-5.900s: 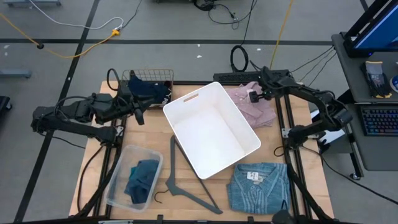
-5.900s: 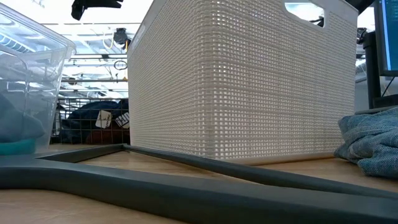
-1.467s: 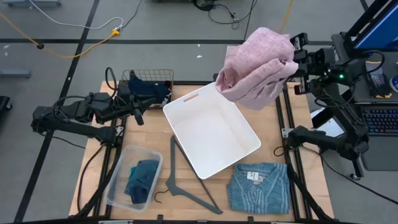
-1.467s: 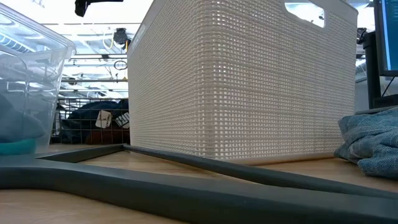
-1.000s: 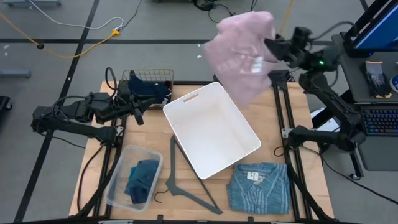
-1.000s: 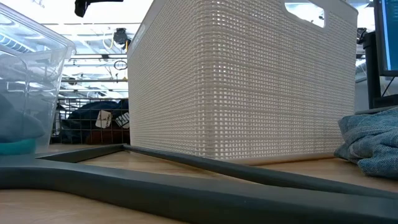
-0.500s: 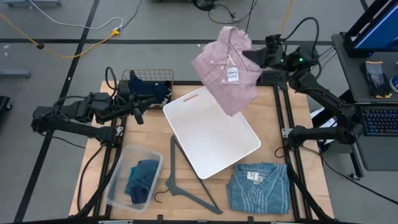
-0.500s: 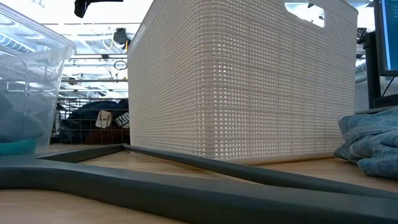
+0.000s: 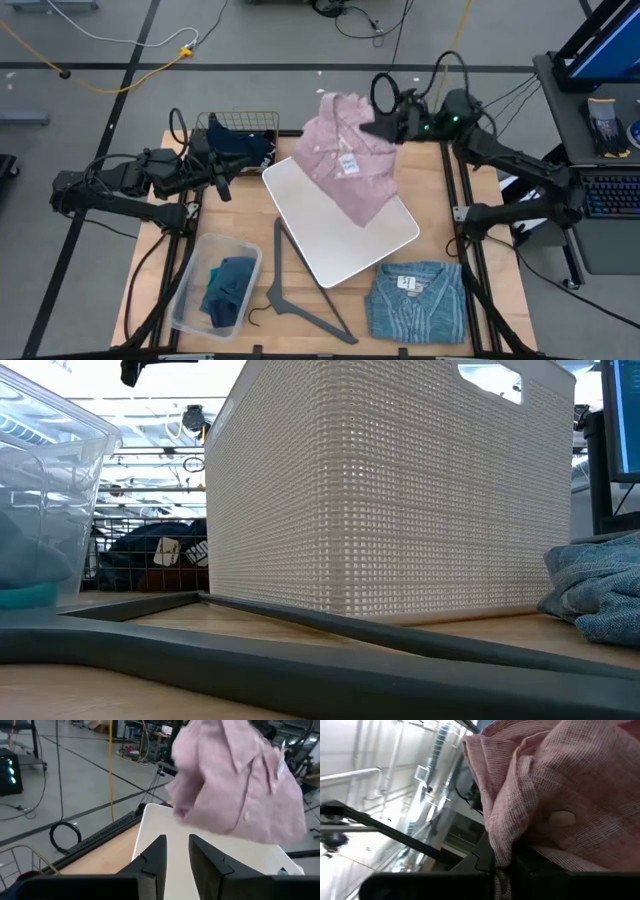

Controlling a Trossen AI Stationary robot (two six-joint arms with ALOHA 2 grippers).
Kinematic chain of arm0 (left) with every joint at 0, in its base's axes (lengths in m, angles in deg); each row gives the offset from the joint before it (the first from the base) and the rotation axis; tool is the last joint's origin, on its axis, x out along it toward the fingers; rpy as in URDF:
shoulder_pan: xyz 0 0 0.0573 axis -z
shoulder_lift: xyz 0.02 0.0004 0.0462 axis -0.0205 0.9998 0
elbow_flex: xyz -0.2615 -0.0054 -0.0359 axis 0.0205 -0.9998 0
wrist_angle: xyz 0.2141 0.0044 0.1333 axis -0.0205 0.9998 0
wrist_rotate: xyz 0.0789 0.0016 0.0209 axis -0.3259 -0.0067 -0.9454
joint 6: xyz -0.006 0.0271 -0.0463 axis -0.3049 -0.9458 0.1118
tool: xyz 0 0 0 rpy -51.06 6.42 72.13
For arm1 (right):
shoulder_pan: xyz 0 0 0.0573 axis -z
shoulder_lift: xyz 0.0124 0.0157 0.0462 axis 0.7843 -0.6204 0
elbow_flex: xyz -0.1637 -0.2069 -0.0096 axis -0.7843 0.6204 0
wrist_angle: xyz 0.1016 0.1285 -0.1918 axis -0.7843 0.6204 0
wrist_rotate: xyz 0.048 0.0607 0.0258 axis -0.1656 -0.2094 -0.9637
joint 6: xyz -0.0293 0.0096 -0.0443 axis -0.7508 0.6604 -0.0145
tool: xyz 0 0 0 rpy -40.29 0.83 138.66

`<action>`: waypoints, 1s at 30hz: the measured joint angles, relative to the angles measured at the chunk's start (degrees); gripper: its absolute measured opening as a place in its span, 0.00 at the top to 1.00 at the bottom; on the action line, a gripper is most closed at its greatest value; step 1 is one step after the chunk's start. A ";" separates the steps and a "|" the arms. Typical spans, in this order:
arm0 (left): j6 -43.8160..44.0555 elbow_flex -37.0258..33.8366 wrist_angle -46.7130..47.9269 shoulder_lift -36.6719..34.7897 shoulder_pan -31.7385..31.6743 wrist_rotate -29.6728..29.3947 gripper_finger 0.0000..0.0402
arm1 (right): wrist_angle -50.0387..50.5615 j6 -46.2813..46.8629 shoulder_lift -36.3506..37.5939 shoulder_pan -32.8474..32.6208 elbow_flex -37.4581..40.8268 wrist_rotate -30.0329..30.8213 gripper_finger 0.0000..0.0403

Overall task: Pick & Place Cloths
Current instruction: Put the pink polo into the white bin

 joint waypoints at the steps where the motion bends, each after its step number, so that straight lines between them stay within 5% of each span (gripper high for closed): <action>1: -0.41 0.00 -0.02 0.00 0.00 0.47 0.80 | 1.75 -1.18 0.00 -1.51 0.00 1.86 0.97; 16: -4.26 0.00 0.02 0.00 0.02 3.13 0.80 | 19.48 -12.77 -0.96 -19.32 0.02 38.06 0.97; 30: -7.43 0.02 0.13 0.00 0.00 7.97 0.80 | 18.52 -2.73 -13.36 -24.26 0.04 48.17 0.97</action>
